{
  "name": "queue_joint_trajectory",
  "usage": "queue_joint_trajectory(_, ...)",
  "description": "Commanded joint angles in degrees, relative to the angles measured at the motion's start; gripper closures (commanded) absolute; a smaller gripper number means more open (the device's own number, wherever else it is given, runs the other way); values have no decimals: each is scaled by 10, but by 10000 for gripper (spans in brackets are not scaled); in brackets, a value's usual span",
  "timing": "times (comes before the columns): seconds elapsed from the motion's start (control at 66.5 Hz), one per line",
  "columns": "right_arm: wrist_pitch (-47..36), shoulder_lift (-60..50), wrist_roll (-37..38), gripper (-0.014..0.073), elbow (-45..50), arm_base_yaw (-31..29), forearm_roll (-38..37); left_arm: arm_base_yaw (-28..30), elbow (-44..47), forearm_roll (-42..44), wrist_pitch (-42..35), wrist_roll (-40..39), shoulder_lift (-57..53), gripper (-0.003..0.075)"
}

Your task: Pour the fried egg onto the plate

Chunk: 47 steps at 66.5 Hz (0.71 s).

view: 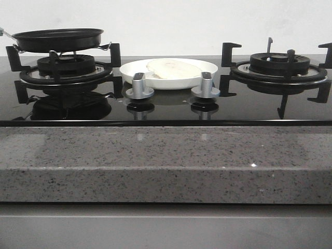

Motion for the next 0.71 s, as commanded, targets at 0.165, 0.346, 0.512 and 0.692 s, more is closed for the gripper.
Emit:
queue_joint_trajectory(0.165, -158, -39, -8, 660, 65, -5, -3, 1, 2, -6, -47, 0, -8, 740)
queue_joint_trajectory(0.346, -184, -55, -8, 660, 85, -6, -3, 1, 2, -6, -47, 0, -8, 740)
queue_joint_trajectory(0.512, -184, -55, -8, 660, 85, -6, -3, 1, 2, -6, -47, 0, -8, 740)
queue_joint_trajectory(0.692, -184, -55, -8, 660, 85, -6, -3, 1, 2, -6, -47, 0, -8, 740)
